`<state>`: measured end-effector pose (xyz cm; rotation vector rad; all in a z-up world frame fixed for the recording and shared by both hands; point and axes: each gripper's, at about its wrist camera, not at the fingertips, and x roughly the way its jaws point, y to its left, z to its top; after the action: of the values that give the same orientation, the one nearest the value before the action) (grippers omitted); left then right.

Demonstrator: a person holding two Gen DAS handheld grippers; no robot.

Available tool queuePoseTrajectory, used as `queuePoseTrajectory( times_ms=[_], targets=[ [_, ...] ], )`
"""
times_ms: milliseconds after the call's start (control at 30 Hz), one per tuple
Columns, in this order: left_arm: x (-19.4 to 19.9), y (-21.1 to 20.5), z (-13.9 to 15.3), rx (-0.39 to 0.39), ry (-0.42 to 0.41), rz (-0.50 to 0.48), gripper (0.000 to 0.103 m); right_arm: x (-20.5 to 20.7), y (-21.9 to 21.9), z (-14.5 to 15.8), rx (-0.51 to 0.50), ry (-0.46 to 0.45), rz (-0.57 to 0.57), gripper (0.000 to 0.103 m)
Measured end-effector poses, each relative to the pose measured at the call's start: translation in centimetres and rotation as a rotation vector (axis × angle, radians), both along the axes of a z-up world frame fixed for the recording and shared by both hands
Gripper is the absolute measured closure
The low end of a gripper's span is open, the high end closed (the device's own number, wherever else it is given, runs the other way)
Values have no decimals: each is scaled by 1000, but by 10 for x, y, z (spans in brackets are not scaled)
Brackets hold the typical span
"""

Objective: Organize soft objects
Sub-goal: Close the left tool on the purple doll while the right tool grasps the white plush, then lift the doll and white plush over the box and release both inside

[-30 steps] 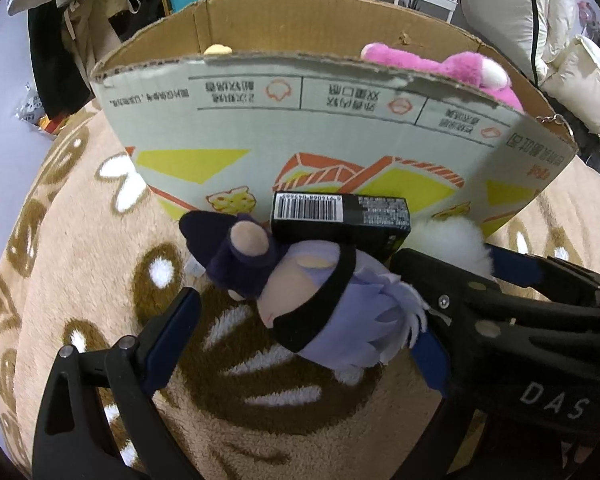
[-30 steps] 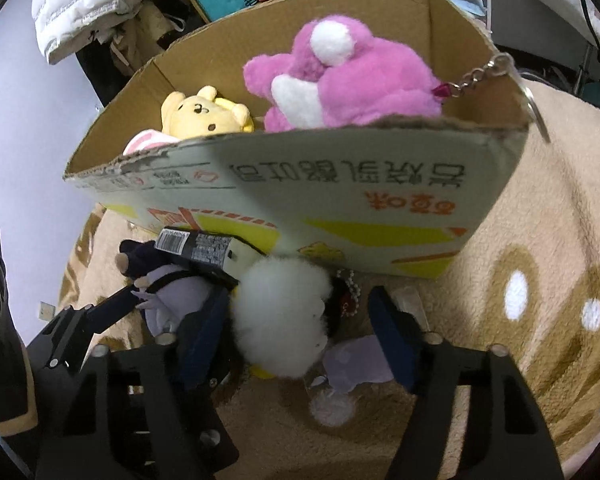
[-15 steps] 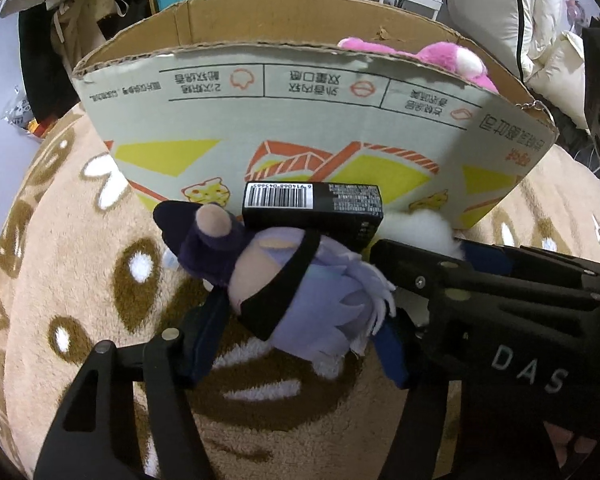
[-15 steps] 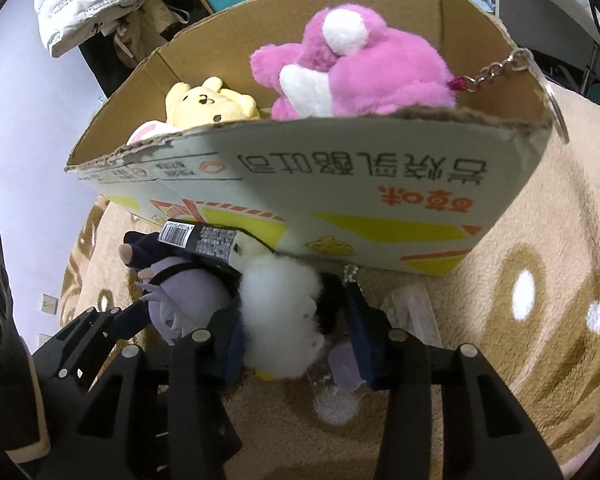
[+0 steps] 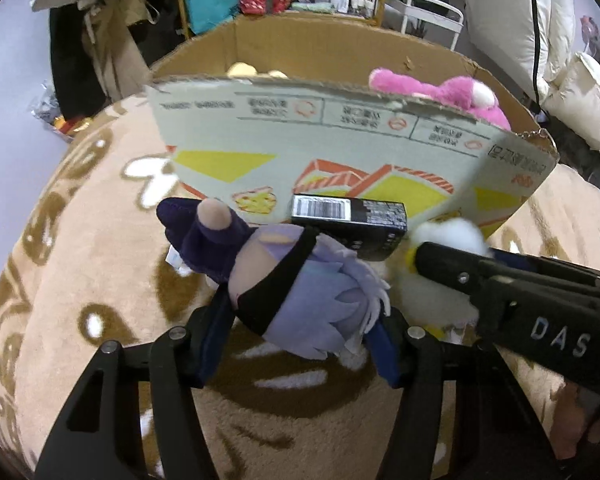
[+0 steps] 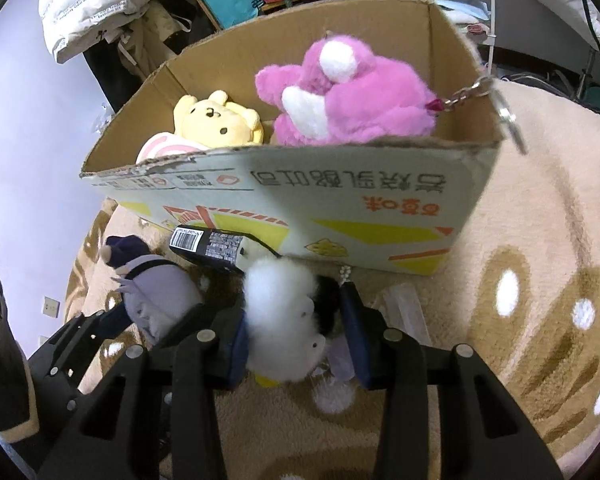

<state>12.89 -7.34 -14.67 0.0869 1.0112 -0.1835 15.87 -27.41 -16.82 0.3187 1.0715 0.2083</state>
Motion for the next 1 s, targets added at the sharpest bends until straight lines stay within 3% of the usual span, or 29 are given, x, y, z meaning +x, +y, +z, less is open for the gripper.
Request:
queuePoseTrajectory(
  times_ms=[400,700,1000],
  targets=[
    [-23,13,41,-1,-140,48,44,-37,-19,38,1,-134,-36,60],
    [-52,17,85,-4,-332,40,44,-65,-21,86,-22,-329,-46,61],
    [-72,15,127,-12,-549,12,43,-64,-25,122,-25,-472,-71,61]
  ],
)
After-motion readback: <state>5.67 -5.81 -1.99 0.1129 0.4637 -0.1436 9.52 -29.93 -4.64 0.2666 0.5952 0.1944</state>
